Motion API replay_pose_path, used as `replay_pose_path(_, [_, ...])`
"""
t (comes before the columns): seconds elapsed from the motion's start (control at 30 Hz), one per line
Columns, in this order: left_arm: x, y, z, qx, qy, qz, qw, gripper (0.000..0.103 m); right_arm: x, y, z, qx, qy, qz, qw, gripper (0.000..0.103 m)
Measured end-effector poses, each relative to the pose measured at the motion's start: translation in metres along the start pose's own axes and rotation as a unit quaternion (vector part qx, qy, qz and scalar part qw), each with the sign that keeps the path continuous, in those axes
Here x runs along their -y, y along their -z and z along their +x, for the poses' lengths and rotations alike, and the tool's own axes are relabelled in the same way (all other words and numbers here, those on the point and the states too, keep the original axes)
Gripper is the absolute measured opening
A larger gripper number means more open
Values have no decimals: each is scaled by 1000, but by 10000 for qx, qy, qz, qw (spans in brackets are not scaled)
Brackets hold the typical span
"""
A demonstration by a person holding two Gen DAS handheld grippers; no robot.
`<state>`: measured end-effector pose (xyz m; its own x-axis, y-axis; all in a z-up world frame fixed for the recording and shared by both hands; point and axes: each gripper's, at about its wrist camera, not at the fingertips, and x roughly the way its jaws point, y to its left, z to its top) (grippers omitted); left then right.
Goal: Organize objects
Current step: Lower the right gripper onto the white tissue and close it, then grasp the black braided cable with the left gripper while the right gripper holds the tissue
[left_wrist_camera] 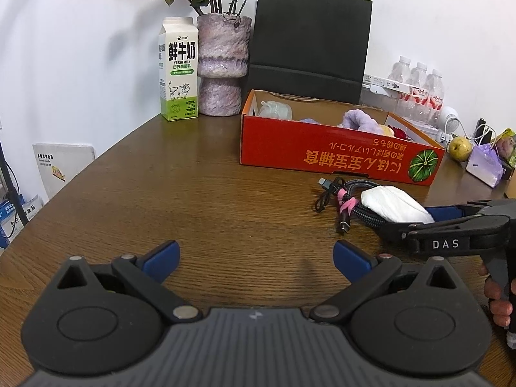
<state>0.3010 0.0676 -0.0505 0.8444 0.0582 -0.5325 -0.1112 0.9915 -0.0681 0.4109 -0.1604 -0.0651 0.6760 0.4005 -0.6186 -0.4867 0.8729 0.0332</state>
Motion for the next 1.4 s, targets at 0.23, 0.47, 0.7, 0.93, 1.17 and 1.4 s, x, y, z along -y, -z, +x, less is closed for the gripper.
replay_pose_path(0.23, [0, 0, 0, 4, 6, 4, 10000, 103, -7, 4, -9, 132, -91, -53, 9999, 61])
replay_pose_path(0.47, [-1, -2, -1, 26, 11, -17, 10000, 103, -15, 12, -24, 337, 116, -17, 9994, 49])
replay_pose_path(0.7, [2, 0, -2, 25, 19, -2, 10000, 103, -21, 22, -49, 773, 505, 89, 9957, 45])
replay_pose_path(0.93, [3, 1, -1, -13, 24, 0, 10000, 103, -22, 31, -68, 1068, 717, 170, 9915, 45])
replay_pose_path(1.17, [4, 4, 3, -113, 32, -2, 9999, 103, -13, 36, -74, 1137, 830, 290, 9896, 45])
replay_pose_path(1.4, [6, 5, 7, -179, 35, 15, 9998, 103, -1, 42, -85, 1224, 861, 355, 9881, 45])
